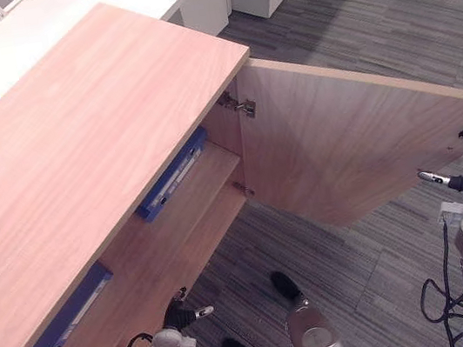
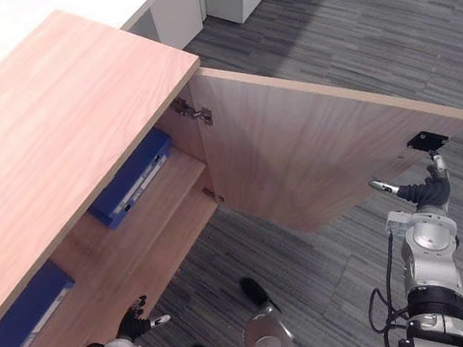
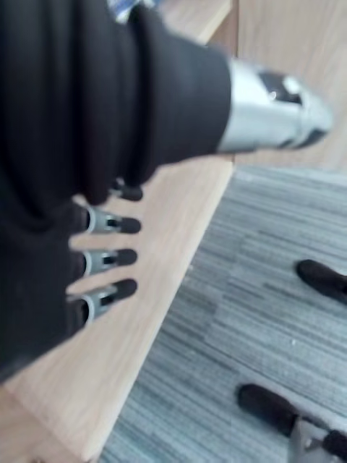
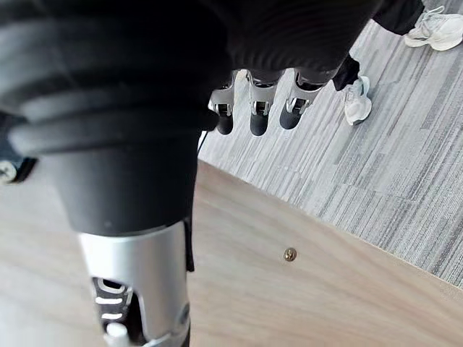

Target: Walk over to the cabinet, pick up the folder, carry it to the office cabinet, place the folder inside the office cabinet, then close the office cabinet door

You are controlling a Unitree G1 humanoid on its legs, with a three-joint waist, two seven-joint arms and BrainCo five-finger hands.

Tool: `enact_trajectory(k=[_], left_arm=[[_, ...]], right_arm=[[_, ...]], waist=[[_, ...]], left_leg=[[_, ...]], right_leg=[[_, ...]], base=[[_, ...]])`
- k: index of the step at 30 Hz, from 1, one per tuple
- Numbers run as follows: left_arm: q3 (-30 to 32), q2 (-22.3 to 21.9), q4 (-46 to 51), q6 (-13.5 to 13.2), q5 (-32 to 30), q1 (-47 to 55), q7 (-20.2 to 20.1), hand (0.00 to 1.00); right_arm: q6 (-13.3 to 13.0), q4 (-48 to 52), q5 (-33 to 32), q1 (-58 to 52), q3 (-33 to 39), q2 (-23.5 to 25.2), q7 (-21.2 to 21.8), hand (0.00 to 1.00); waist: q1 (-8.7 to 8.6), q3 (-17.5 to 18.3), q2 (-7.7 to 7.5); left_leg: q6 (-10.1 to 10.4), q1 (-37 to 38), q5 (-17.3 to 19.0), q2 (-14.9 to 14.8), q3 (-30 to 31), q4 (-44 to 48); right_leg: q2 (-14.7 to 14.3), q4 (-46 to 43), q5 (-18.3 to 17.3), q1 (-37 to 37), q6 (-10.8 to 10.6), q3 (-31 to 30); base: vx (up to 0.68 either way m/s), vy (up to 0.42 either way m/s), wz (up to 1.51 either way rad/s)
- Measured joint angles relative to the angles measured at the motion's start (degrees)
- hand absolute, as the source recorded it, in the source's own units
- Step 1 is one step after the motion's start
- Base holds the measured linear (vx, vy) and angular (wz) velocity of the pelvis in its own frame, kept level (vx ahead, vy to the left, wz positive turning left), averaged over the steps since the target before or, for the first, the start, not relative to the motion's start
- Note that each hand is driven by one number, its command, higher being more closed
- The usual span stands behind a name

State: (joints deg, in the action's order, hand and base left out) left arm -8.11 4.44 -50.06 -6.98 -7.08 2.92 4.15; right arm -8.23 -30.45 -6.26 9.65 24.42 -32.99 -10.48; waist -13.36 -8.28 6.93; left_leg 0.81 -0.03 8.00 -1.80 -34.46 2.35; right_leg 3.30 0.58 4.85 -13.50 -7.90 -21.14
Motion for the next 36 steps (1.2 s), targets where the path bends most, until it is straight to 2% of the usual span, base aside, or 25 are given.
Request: enact_trajectory(k=[4,11,14,18,24,26,29,31,33,36], left_arm=[[-1.01,-0.01,0.10,-0.07,-0.25,0.10,-0.01,0.00],[-1.01,-0.01,0.61,-0.09,-1.08,0.11,0.00,0.00],[-0.94,0.02,1.24,-0.09,-1.31,0.28,0.00,0.00],[-0.76,0.03,2.38,-0.26,-2.21,-0.02,-0.01,0.00],[-0.37,0.11,2.40,-0.32,-2.92,0.08,-0.01,0.00],[-0.30,0.10,2.38,-0.31,-3.28,-0.01,0.01,0.00],[-0.46,-0.11,2.21,-0.04,-3.32,0.09,0.00,0.00],[-0.45,-0.06,2.11,0.22,-3.35,0.01,0.03,0.00],[-0.46,-0.09,2.08,0.26,-3.37,0.04,0.09,0.00],[-0.46,-0.17,2.03,0.46,-4.03,0.19,0.44,0.00]], right_arm=[[0.00,0.00,0.01,1.01,-1.74,-1.05,-0.10,0.00],[-0.01,0.58,0.00,1.93,-1.95,-0.93,-1.25,0.00],[-0.02,3.32,0.03,1.90,-1.49,0.73,-2.50,0.00],[-0.03,8.21,0.57,0.67,-0.40,3.00,-2.83,0.00],[-0.05,18.27,2.09,-5.67,0.75,9.25,-4.08,0.00],[-0.16,22.13,2.13,-8.80,0.77,13.90,-4.73,0.00],[-0.55,26.31,2.13,-12.79,-0.17,18.29,-4.72,0.00],[-1.39,29.31,2.06,-16.66,-2.16,21.54,-4.72,0.00],[-1.79,31.89,1.61,-19.83,-3.95,23.56,-4.70,0.00],[-3.88,34.60,-0.31,-25.34,-8.06,25.64,-4.53,0.00]], waist=[[0.23,-0.75,0.83],[0.74,-0.97,0.59],[0.80,-1.14,0.34],[0.60,-0.95,0.62],[-0.13,-0.78,-0.29],[-0.07,-0.23,-1.19],[-0.08,0.26,-2.16],[-0.11,0.80,-3.04],[-0.21,1.09,-3.44],[-0.21,1.76,-3.70]], left_leg=[[-0.58,-1.32,0.72,0.24,0.84,1.78],[-0.64,-2.24,1.12,0.21,1.58,3.48],[-0.71,-2.25,1.06,0.02,1.62,3.48],[-0.80,-2.16,1.00,-0.22,1.63,3.43],[-0.95,-0.88,0.77,-0.29,2.69,3.10],[-1.21,-0.94,0.28,-0.13,2.78,2.47],[-1.14,-0.91,0.08,-0.15,2.85,2.48],[-1.05,-0.89,-0.05,-0.20,2.89,2.58],[-0.90,-0.88,-0.05,-0.24,2.96,2.57],[-0.71,-0.79,-0.10,-0.27,3.38,2.60]], right_leg=[[0.78,-0.11,0.31,-0.48,-0.47,0.12],[1.41,0.41,0.63,-0.55,-0.03,1.12],[1.37,1.19,0.94,-0.37,0.57,1.40],[1.25,2.06,2.14,0.22,0.10,1.57],[1.26,2.33,2.40,1.82,0.05,3.21],[1.28,2.38,2.72,1.56,0.09,3.04],[1.27,2.38,2.97,1.57,0.13,2.90],[1.30,2.33,3.30,1.59,0.25,2.69],[1.31,2.25,3.52,1.64,0.27,2.64],[1.27,1.87,3.58,1.72,0.31,2.66]], base=[[-0.04,-0.042,0.05],[-0.06,-0.037,0.05],[-0.01,-0.041,-0.02],[0.03,-0.032,-0.03],[0.00,-0.037,0.05],[-0.05,-0.044,0.00],[-0.05,-0.049,-0.02],[-0.04,-0.039,-0.03],[-0.06,-0.045,-0.01],[-0.05,-0.040,0.01]])
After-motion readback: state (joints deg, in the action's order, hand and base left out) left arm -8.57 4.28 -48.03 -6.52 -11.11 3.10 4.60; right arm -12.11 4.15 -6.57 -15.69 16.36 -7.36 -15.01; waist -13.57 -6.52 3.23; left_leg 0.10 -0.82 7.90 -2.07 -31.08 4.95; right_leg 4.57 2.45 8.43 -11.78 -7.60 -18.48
